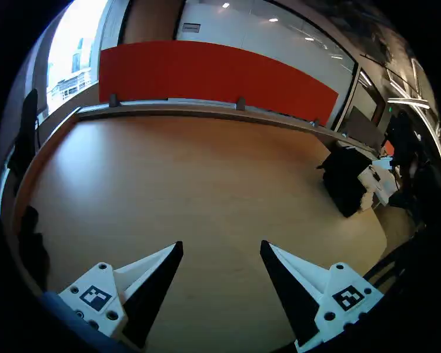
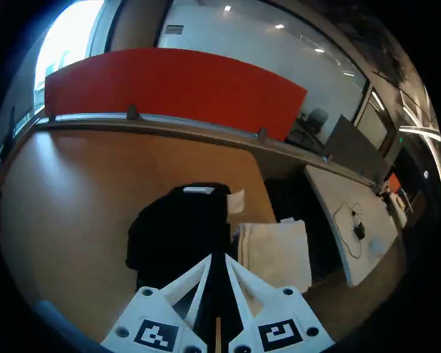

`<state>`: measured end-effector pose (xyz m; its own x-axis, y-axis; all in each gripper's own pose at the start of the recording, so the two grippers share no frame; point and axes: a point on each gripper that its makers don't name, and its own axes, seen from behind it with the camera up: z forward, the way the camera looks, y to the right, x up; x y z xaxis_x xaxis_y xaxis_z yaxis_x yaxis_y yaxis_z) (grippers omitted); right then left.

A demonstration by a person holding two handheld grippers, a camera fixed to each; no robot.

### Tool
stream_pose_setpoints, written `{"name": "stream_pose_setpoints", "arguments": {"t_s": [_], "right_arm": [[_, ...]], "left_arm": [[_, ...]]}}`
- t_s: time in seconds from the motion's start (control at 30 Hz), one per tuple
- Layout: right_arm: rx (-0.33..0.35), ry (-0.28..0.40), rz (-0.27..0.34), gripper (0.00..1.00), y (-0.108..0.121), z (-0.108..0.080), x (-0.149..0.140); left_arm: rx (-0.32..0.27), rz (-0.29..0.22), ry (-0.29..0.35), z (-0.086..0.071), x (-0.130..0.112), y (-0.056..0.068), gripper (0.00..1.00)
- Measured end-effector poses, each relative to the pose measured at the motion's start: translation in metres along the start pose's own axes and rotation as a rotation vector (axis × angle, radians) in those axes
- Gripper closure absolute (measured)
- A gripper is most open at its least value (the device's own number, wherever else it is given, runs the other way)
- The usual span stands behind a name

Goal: Fold towel

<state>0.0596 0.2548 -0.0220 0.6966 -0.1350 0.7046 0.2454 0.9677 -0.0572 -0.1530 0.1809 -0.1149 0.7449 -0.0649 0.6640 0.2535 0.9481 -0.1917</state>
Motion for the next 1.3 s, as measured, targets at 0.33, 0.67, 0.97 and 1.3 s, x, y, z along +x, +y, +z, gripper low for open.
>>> {"name": "stream_pose_setpoints", "arguments": {"t_s": [0.33,0.67,0.97,1.3], "right_arm": [[0.005,-0.072,0.005,0.92,0.007,-0.001,-0.05],[0.004,-0.153,0.023,0.92,0.016,0.005,-0.095],[-0.004,-0.212,0.031,0.92,0.024,0.013,-0.12],[-0.002,-0.213,0.021,0.92,0.022,0.021,-0.12]], "left_arm": [[0.003,-0.001,0.002,-0.002,-0.001,0.001,0.03],[0.008,-0.002,0.003,-0.005,-0.002,0.0,0.02],[0.014,0.002,-0.001,-0.007,-0.004,0.0,0.02],[0.019,0.002,-0.004,-0.008,-0.006,0.002,0.02]]}}
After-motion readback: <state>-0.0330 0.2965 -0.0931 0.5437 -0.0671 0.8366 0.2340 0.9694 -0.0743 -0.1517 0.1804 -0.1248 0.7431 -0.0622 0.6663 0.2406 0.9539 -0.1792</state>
